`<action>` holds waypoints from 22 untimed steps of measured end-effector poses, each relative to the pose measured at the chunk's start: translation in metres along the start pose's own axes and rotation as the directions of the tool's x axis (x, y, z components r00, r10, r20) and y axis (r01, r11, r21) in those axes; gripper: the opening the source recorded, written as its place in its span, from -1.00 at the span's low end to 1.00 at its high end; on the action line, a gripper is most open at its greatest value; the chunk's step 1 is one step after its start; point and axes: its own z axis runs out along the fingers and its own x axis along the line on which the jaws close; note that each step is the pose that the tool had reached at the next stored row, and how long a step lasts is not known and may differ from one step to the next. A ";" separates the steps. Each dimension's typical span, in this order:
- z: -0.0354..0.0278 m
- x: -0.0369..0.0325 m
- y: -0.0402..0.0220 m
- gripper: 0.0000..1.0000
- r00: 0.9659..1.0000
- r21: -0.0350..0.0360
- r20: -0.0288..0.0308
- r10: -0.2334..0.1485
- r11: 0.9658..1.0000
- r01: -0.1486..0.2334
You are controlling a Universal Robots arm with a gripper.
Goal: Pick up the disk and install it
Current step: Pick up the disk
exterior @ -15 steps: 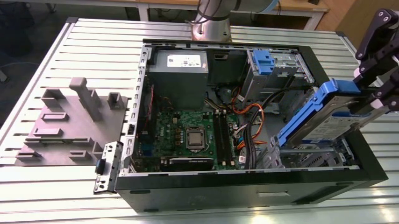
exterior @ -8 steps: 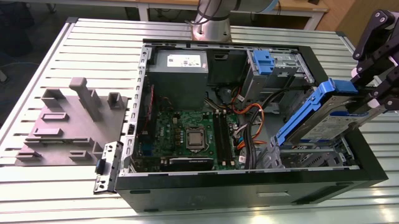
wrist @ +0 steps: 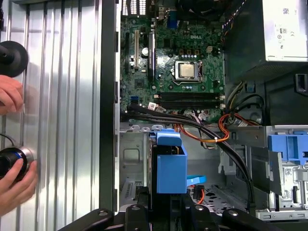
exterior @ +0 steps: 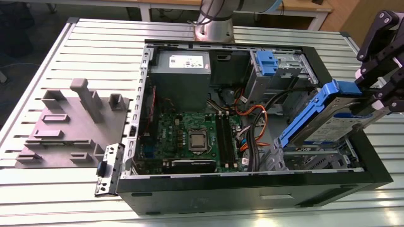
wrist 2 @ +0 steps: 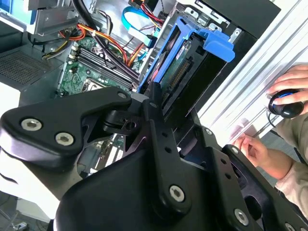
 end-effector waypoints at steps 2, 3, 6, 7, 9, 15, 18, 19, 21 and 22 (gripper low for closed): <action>0.0009 0.0001 -0.0001 -0.30 1.000 0.000 0.000 0.000 1.000 0.000; 0.0009 0.0001 -0.0001 -0.30 1.000 0.000 0.000 0.000 1.000 0.000; 0.0012 0.0002 -0.0004 -0.30 1.000 0.000 0.000 0.000 1.000 0.000; 0.0012 0.0001 -0.0010 -0.30 1.000 0.000 0.000 0.000 1.000 0.000; 0.0012 0.0001 -0.0014 -0.30 1.000 0.000 0.000 0.000 1.000 0.000; 0.0033 0.0002 -0.0016 -0.30 1.000 0.000 0.000 0.000 1.000 0.000; 0.0033 0.0003 -0.0016 -0.30 1.000 0.000 0.000 0.000 1.000 0.000; 0.0034 0.0003 -0.0016 -0.30 1.000 0.000 0.000 0.000 1.000 0.000; 0.0049 0.0003 -0.0018 -0.30 1.000 0.000 0.000 0.000 1.000 0.000; 0.0060 0.0004 -0.0018 -0.30 1.000 0.000 0.000 0.000 1.000 0.000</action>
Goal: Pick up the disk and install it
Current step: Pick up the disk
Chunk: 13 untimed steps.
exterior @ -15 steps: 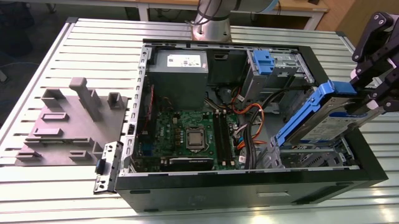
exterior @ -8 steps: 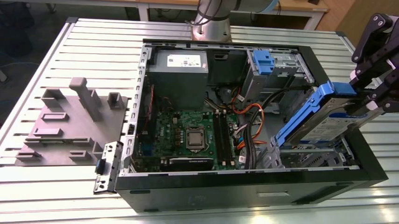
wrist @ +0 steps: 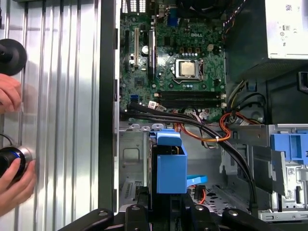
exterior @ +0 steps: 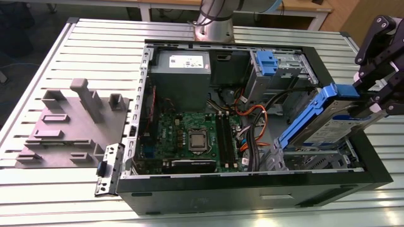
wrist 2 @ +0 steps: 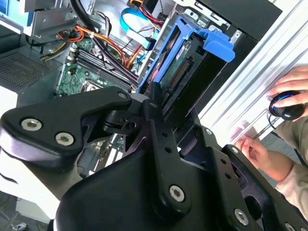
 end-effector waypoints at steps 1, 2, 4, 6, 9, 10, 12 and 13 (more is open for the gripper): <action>0.0014 0.0001 -0.0001 -0.30 1.000 0.000 0.000 0.000 1.000 0.000; 0.0031 0.0002 -0.0003 -0.30 1.000 0.000 0.000 0.000 1.000 0.000; 0.0064 0.0004 -0.0005 -0.30 1.000 0.000 0.000 0.000 1.000 0.000; 0.0100 0.0007 -0.0008 -0.30 1.000 0.000 -0.001 0.000 1.000 0.000; 0.0155 0.0010 -0.0012 -0.30 1.000 0.000 -0.003 0.000 1.000 0.000; 0.0173 0.0011 -0.0014 -0.30 1.000 0.000 -0.003 0.000 1.000 0.000; 0.0208 0.0014 -0.0017 -0.30 1.000 0.000 -0.004 0.000 1.000 0.000; 0.0226 0.0015 -0.0018 -0.30 1.000 0.000 -0.005 0.000 1.000 0.000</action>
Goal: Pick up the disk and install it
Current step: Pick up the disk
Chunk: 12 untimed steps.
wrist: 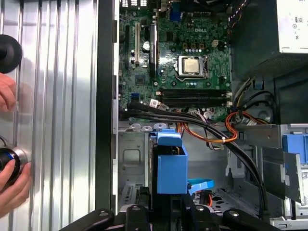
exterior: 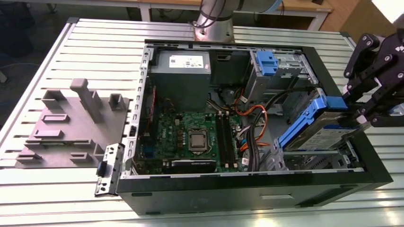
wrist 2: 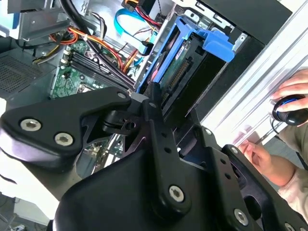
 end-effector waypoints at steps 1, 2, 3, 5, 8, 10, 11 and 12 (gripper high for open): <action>0.0018 0.0001 -0.0001 -0.30 1.000 0.000 -0.001 0.000 1.000 0.000; 0.0038 0.0002 -0.0003 -0.30 1.000 0.000 -0.001 0.000 1.000 0.000; 0.0056 0.0003 -0.0004 -0.30 1.000 0.000 -0.002 0.000 1.000 0.000; 0.0091 0.0005 -0.0007 -0.30 1.000 0.000 -0.003 0.000 1.000 0.000; 0.0146 0.0009 -0.0012 -0.30 1.000 0.000 -0.005 0.000 1.000 0.000; 0.0182 0.0011 -0.0015 -0.30 1.000 0.000 -0.006 0.001 1.000 -0.001; 0.0200 0.0012 -0.0016 -0.30 1.000 0.000 -0.007 0.001 1.000 -0.001; 0.0218 0.0013 -0.0017 -0.30 1.000 0.000 -0.007 0.001 1.000 -0.001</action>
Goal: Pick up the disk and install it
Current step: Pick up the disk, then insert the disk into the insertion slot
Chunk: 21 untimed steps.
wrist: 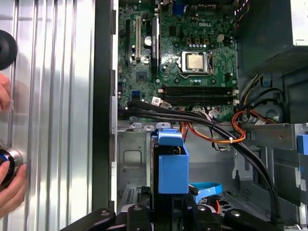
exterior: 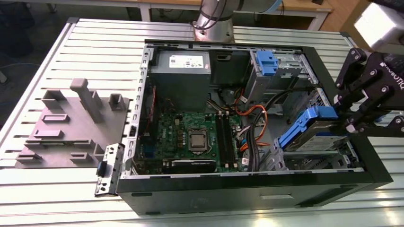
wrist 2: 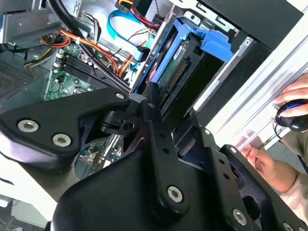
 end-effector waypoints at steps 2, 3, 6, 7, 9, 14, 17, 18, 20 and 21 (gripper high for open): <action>0.0035 0.0002 -0.0003 -0.30 1.000 0.000 -0.002 0.000 1.000 0.000; 0.0052 0.0003 -0.0004 -0.30 1.000 0.000 -0.004 0.000 1.000 0.000; 0.0092 0.0005 -0.0007 -0.30 1.000 0.000 -0.010 0.001 1.000 -0.001; 0.0094 0.0005 -0.0007 -0.30 1.000 0.000 -0.011 0.001 1.000 -0.001; 0.0094 0.0005 -0.0007 -0.30 1.000 0.000 -0.011 0.001 1.000 -0.001; 0.0131 0.0007 -0.0006 -0.30 1.000 0.000 -0.011 0.001 1.000 -0.001; 0.0170 0.0009 -0.0007 -0.30 1.000 0.000 -0.013 0.001 1.000 -0.001; 0.0188 0.0010 -0.0008 -0.30 1.000 0.000 -0.014 0.001 1.000 -0.001; 0.0225 0.0012 -0.0009 -0.30 1.000 0.000 -0.015 0.001 1.000 -0.001; 0.0243 0.0013 -0.0010 -0.30 1.000 0.000 -0.016 0.001 1.000 -0.001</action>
